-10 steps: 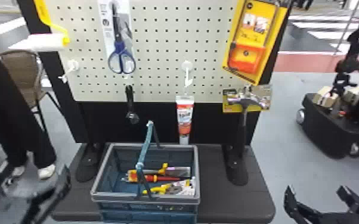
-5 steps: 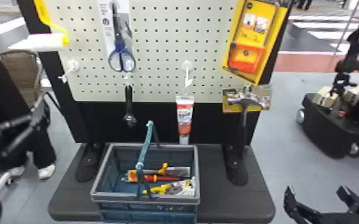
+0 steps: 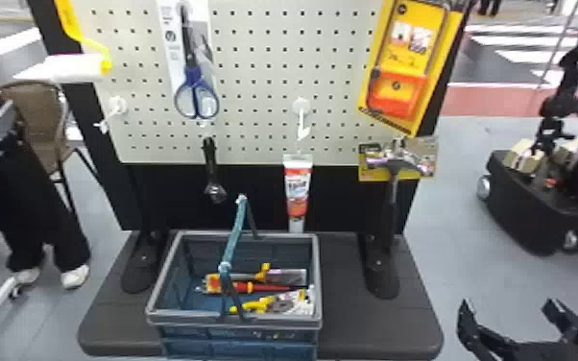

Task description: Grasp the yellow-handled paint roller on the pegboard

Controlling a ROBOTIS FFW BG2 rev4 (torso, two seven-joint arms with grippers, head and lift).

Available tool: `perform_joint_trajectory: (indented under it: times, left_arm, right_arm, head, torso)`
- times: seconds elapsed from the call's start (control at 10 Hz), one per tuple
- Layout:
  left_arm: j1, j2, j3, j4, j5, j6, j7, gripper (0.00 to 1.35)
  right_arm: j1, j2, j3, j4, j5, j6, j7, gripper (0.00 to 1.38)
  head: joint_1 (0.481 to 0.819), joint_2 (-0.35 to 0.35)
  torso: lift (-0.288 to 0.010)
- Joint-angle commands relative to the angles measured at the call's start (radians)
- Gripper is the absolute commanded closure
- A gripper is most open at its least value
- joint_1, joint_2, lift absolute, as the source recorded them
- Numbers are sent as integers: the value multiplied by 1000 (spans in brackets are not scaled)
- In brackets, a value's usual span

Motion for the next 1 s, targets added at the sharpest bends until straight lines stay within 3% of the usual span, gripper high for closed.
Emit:
perform_joint_trajectory:
  times: [0.0,0.2,0.4,0.6,0.9]
  left_arm:
    - [-54,45,51,40,31,56,-34,191]
    - [-121,84,79,236,140,0,-82,191]
    - [-190,123,62,354,158,-66,-93,191]
    - [-306,144,30,516,175,-92,-148,191]
    - [-419,166,-10,659,209,-135,-174,191]
  right_arm:
    - [-4,0,4,2,2,2,0,122]
    - [-6,0,5,0,2,2,2,122]
    - [-10,0,5,-5,4,2,3,122]
    - [-19,0,5,-8,6,2,5,122]
    - [-36,0,5,-15,7,2,8,122]
  head:
    - [549,0]
    - [549,0]
    - [549,0]
    - [549,0]
    - [549,0]
  torso:
    - [-100]
    - [-100]
    - [-100]
    - [-100]
    - [-100]
